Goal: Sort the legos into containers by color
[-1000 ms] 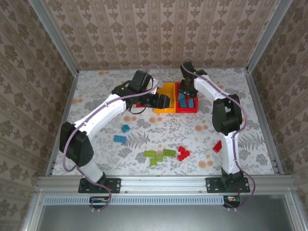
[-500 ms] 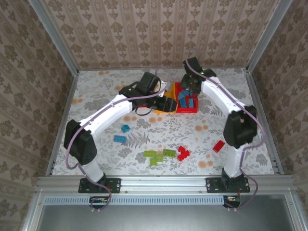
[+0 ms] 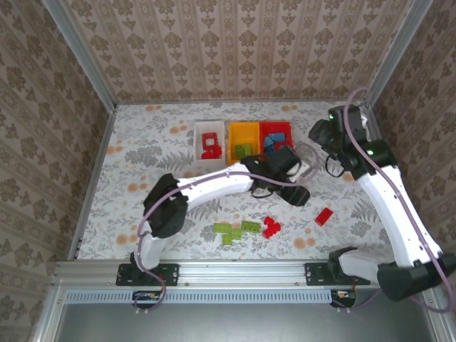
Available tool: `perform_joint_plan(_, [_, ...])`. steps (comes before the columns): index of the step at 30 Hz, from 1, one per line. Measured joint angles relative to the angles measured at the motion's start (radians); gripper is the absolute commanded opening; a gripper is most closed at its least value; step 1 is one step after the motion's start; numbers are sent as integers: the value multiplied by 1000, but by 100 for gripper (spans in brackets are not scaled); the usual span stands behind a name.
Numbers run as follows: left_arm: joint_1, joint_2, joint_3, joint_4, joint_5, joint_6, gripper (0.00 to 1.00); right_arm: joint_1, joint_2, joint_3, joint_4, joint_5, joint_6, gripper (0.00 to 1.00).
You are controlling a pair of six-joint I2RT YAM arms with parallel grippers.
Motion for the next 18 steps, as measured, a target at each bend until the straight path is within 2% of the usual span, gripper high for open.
perform_joint_plan(9, [-150,239,269,-22,-183,10,75,-3,-175,0,-42,-19,0,79])
perform_joint_plan(10, [-162,262,299,-27,-195,11,78,-3,-196,0,-47,-26,0,79])
perform_joint_plan(12, [-178,294,333,-26,-211,10,81,-3,-233,1,-53,-36,1,80])
perform_joint_plan(18, [-190,366,379,-33,-250,6,80,-3,-291,17,-89,-65,2,80])
